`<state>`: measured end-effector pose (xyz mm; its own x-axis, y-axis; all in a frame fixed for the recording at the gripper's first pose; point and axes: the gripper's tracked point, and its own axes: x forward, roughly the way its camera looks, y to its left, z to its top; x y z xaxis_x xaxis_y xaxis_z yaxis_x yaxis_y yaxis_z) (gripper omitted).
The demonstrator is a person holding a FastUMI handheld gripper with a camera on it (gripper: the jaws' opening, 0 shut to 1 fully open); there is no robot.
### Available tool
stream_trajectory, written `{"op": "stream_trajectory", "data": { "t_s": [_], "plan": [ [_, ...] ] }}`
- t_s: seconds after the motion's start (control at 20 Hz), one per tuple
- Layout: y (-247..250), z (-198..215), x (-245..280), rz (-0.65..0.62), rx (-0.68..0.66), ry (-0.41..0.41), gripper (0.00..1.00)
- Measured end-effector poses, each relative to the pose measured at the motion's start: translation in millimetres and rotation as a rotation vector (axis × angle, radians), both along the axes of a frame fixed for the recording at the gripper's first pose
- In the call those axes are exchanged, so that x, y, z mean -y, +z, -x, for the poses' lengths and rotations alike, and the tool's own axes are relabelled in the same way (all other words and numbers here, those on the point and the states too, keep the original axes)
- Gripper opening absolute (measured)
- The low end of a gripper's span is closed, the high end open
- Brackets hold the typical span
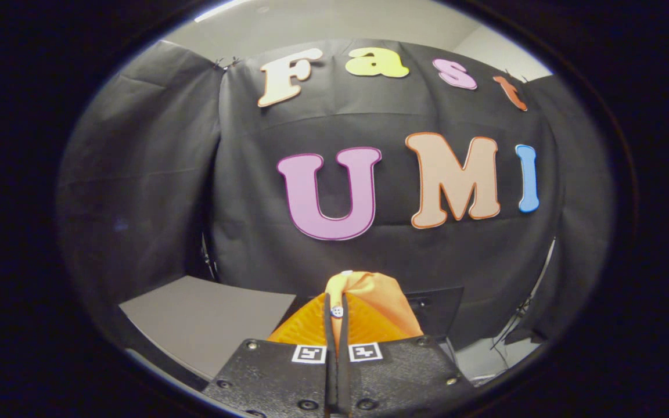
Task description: Put the clothes into the washing machine and then close the washing machine lid.
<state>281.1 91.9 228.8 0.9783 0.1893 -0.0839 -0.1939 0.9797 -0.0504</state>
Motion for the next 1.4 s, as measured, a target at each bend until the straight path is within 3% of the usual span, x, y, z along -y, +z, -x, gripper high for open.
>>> {"op": "stream_trajectory", "data": {
  "t_s": [0.2,0.45,0.95,1.3,1.4],
  "plan": [
    [-52,-12,9,0.099,-0.058,0.005,0.00],
    [-121,-26,19,0.070,-0.148,-0.006,0.00],
    [-277,-66,62,-0.009,-0.349,-0.121,0.00],
    [-333,-67,76,0.009,-0.485,-0.210,0.01],
    [-327,-66,79,-0.006,-0.495,-0.229,0.01]
  ]
}}
